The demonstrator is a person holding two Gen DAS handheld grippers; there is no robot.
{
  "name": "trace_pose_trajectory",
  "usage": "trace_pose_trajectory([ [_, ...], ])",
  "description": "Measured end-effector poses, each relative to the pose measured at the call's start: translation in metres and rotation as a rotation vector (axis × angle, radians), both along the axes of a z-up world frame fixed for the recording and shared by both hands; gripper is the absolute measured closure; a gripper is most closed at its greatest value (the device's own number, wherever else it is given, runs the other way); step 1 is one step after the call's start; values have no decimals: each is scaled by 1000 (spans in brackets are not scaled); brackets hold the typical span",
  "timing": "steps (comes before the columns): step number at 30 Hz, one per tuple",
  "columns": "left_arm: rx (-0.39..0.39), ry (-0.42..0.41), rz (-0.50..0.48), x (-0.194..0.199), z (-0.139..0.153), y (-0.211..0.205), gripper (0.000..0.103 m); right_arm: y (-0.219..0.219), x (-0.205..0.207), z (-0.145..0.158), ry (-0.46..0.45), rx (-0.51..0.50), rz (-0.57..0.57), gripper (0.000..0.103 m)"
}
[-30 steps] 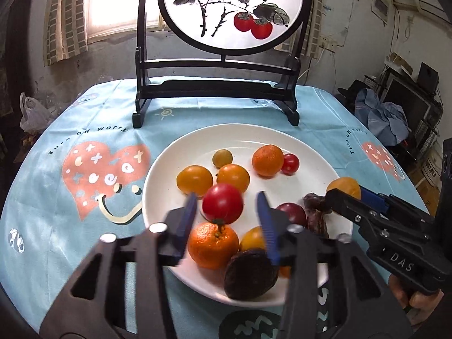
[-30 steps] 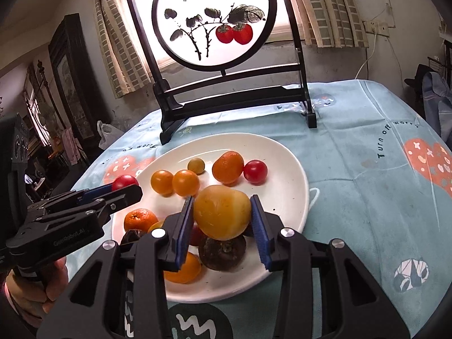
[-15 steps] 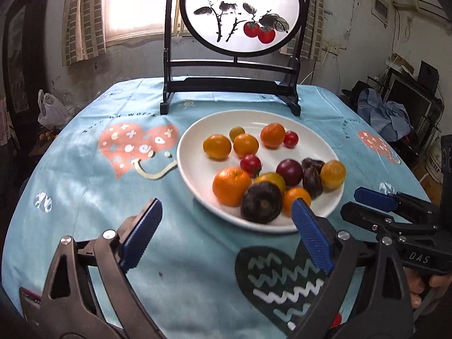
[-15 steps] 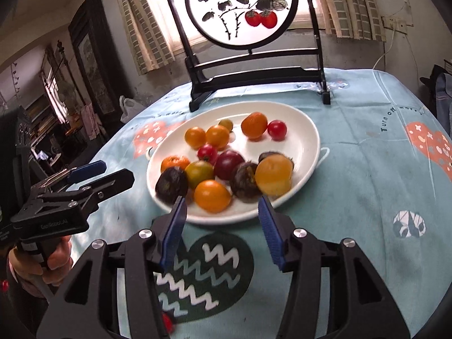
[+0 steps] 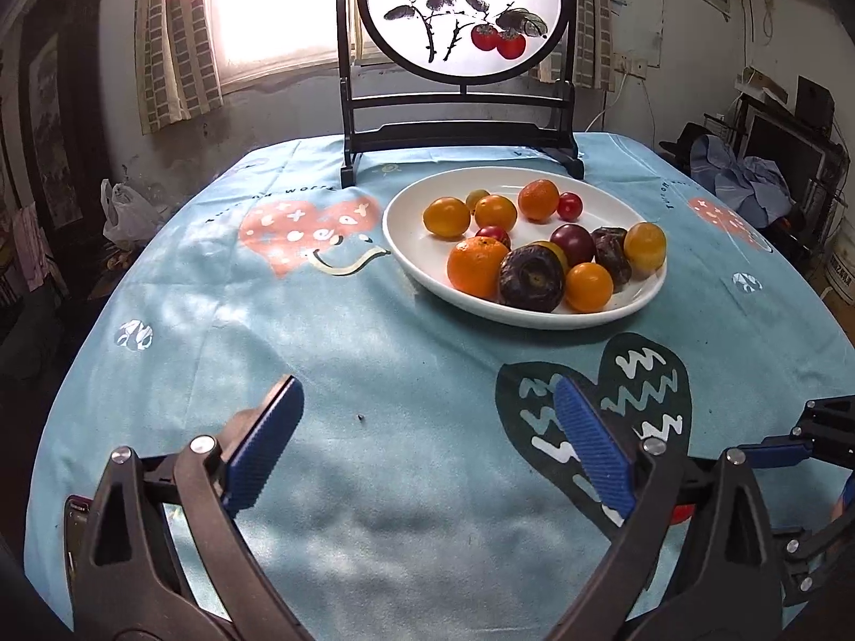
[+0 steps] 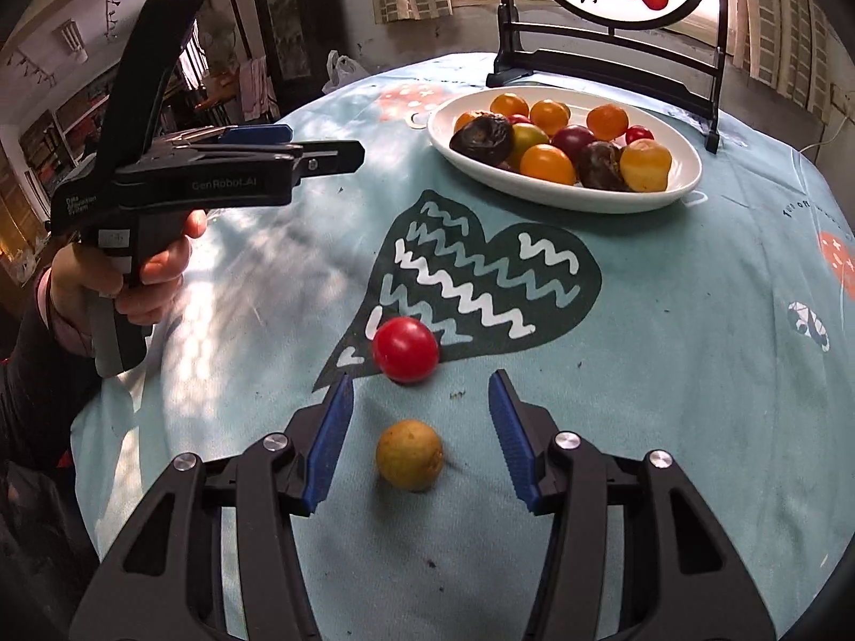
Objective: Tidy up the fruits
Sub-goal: 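Grasp the small yellow-brown fruit with the right tool, then grasp the last red tomato with the left tool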
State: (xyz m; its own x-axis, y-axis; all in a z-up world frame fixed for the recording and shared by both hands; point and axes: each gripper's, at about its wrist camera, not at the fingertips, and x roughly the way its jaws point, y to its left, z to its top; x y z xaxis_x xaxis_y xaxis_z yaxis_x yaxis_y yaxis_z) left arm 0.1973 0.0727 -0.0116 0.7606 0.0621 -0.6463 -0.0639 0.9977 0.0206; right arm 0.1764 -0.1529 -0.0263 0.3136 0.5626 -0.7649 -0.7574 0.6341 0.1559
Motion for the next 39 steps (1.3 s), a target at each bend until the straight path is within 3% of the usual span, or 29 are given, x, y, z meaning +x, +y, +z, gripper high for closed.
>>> trace_pose_trajectory([
  [7,14,3,3,1,-1,-1,6,4,-13,-13,13,-94,36,50],
  [11,22,3,2,1,-2,-2,6,4,-18,-15,-13,-110,34,61],
  [16,31,15,1,3,-5,-4,6,-3,-11,-14,19,-76,12,76],
  [20,28,18,-11,2,-5,-6,6,-8,-8,-10,18,-52,-17,76],
  [22,18,32,-32,3,-7,-8,6,-21,1,-5,32,11,-79,76],
  [24,3,51,-76,3,-9,-14,6,-37,13,0,51,65,-163,76],
  [27,-52,73,-224,-3,-10,-31,6,-58,27,1,76,102,-283,76],
  [31,-45,57,-427,-20,-12,-67,8,-71,36,-3,125,122,-340,76],
  [33,-13,65,-496,-26,-16,-84,17,-72,37,-6,132,111,-354,76],
  [35,4,96,-542,-28,-23,-96,33,-71,38,-6,135,103,-356,76],
  [39,11,153,-555,-22,-37,-103,48,-70,40,-8,129,95,-357,76],
])
